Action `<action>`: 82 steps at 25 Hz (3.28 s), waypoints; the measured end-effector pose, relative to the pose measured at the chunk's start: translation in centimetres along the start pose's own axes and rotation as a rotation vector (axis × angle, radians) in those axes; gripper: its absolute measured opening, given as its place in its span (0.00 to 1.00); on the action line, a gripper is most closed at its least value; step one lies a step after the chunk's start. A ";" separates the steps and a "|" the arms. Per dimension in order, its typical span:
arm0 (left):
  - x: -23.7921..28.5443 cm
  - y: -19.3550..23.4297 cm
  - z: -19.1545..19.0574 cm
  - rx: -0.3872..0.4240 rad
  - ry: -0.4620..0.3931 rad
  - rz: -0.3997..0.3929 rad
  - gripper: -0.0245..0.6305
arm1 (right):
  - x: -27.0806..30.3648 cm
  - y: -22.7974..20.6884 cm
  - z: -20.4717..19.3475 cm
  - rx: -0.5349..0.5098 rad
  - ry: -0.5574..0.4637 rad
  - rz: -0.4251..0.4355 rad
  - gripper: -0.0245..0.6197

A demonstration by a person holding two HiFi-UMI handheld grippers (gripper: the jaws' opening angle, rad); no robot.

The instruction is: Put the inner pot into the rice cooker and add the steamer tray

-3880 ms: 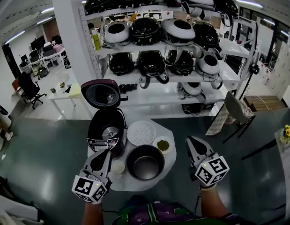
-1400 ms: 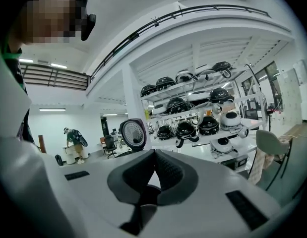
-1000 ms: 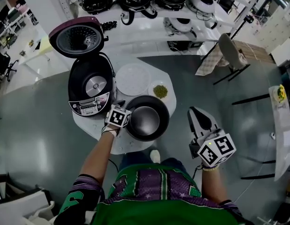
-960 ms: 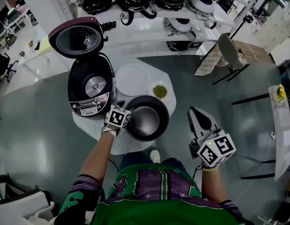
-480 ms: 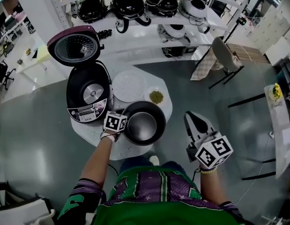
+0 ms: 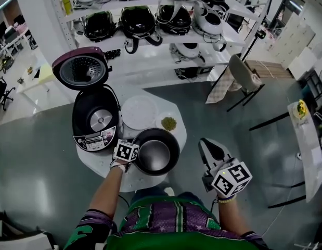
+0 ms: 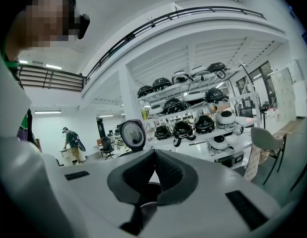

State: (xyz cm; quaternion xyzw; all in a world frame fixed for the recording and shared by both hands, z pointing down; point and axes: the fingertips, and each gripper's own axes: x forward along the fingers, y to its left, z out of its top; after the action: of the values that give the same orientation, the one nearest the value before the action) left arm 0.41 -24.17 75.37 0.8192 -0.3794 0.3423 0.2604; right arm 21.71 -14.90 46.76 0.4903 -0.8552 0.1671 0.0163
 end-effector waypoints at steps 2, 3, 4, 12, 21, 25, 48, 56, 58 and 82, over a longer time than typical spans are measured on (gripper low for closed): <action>0.0 -0.1 0.0 0.000 0.003 0.011 0.09 | -0.1 0.0 0.1 0.008 0.000 -0.006 0.05; 0.0 -0.2 -0.1 0.003 0.006 0.017 0.08 | -0.2 0.0 0.2 0.010 -0.001 -0.007 0.05; -0.1 -0.2 0.0 0.005 0.006 0.020 0.08 | -0.3 0.0 0.4 0.011 -0.002 -0.008 0.05; -1.1 -0.7 0.7 0.012 -0.006 0.017 0.08 | -0.5 0.1 1.5 0.013 -0.003 -0.025 0.05; -4.6 -2.6 3.6 -0.028 -0.110 -0.006 0.08 | -0.1 1.6 2.5 -0.012 0.010 0.003 0.05; -7.2 -3.4 4.1 -0.046 -0.150 0.011 0.08 | -0.3 2.3 3.6 -0.028 -0.001 0.019 0.05; -23.9 1.0 13.2 -0.109 -0.439 0.027 0.08 | 5.1 10.5 7.3 -0.097 -0.072 0.119 0.05; -29.8 6.2 13.2 -0.141 -0.498 0.059 0.09 | 7.6 14.7 7.2 -0.096 -0.116 0.116 0.05; -31.3 7.8 12.8 -0.134 -0.506 0.078 0.08 | 8.1 16.1 6.8 -0.089 -0.119 0.124 0.05; -34.8 27.4 9.4 -0.358 -0.536 0.304 0.09 | 17.8 21.6 4.6 -0.128 -0.013 0.231 0.05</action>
State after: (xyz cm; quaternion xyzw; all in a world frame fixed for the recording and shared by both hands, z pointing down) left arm -34.76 -30.97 47.63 0.7554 -0.6059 0.0783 0.2372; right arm -5.10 -21.08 40.02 0.3878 -0.9149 0.1099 0.0224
